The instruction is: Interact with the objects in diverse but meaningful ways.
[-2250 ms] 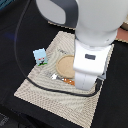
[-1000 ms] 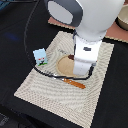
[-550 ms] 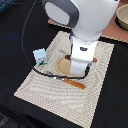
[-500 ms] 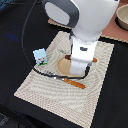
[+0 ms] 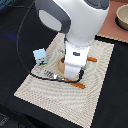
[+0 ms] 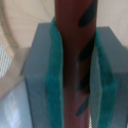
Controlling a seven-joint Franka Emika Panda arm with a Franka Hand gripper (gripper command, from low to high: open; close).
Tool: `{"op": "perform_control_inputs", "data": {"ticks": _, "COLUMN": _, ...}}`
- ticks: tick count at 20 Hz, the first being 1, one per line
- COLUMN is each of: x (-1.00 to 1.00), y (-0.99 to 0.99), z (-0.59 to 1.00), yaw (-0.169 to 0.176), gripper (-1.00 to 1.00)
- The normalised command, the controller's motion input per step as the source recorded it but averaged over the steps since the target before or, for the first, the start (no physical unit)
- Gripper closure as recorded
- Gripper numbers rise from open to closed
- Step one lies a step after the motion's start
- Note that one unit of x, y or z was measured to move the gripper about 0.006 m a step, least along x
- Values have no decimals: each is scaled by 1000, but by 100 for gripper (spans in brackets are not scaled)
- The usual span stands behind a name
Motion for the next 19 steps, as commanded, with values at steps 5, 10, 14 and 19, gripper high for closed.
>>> {"op": "perform_control_inputs", "data": {"ticks": 5, "x": -550, "y": 33, "z": 72, "yaw": 50, "gripper": -100}}
{"op": "perform_control_inputs", "data": {"ticks": 10, "x": -315, "y": -41, "z": 494, "yaw": 20, "gripper": -100}}
{"op": "perform_control_inputs", "data": {"ticks": 14, "x": -190, "y": -54, "z": 1000, "yaw": 0, "gripper": -100}}
{"op": "perform_control_inputs", "data": {"ticks": 19, "x": -138, "y": 116, "z": 703, "yaw": 40, "gripper": -100}}
